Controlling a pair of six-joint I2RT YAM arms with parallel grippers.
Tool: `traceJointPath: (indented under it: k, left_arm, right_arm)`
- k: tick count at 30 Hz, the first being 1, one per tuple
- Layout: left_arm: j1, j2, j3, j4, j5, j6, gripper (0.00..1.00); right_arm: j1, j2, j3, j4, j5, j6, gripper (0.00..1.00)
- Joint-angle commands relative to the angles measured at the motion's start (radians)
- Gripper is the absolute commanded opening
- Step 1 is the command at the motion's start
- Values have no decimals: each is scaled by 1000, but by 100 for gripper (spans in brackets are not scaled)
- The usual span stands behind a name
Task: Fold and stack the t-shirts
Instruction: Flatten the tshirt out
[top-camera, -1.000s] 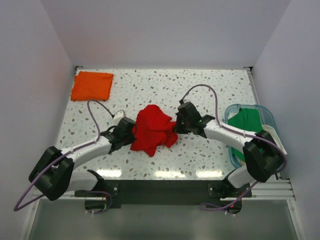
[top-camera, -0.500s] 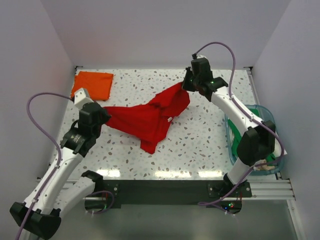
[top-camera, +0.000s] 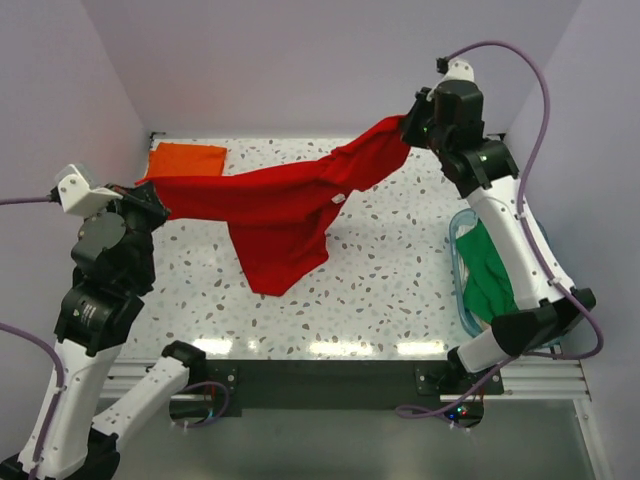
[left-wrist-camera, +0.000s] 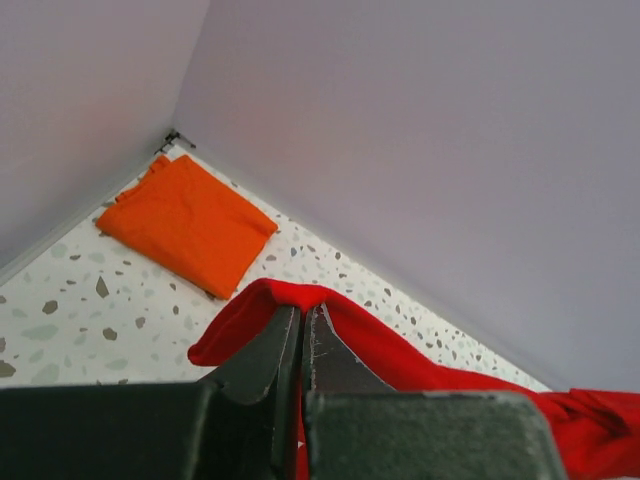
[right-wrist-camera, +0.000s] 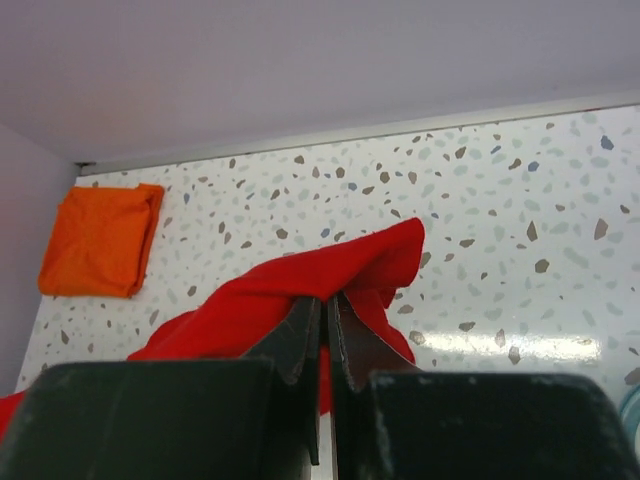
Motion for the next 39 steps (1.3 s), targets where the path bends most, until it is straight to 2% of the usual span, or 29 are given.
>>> traceJointPath:
  k: [1,4,9,11,14,17,21,24,25,28,31,34,35,37,38,39]
  left_arm:
    - [8,19,52,33,-53,76,0]
    - [8,65,56,97,1,94,0]
    - [8,278,137,221,112,100,0]
    - [8,379,224,237,169,97,0]
    - [8,449,335,238,202,94,0]
    - [9,450,401,237,170,125,0]
    - [17,415,482,209,104,195,0]
    - [19,365,526,194,50,232,0]
    - [20,351,560,191,42,243,0]
    - [19,294,617,178,64,249,0]
    - [19,262,635,148,142,244,0]
    - [19,252,564,83,264,183,0]
    - [19,233,513,85,363,157,0]
    - [19,207,291,115,476,51,0]
    - [19,181,199,179,590,10,0]
    - [16,170,7,216,643,-89,0]
  right_arm:
    - [-4,-61,82,-25,37,-29,0]
    - [-2,-66,88,-17,33,-26,0]
    - [-71,31,180,-40,2,-10,0]
    - [-113,63,260,-63,-61,13,0]
    - [-179,121,347,-65,-145,37,0]
    - [-194,183,399,-56,-220,63,0]
    - [-184,243,375,35,-356,128,0]
    - [-127,315,410,78,-421,163,0]
    - [-101,338,480,54,-434,149,0]
    - [3,414,615,6,-421,105,0]
    - [19,425,596,36,-463,122,0]
    - [13,440,558,-2,-452,62,0]
    - [4,444,539,-9,-466,50,0]
    - [-33,450,463,-6,-474,31,0]
    - [-50,453,438,1,-487,27,0]
    - [-89,480,420,3,-490,27,0]
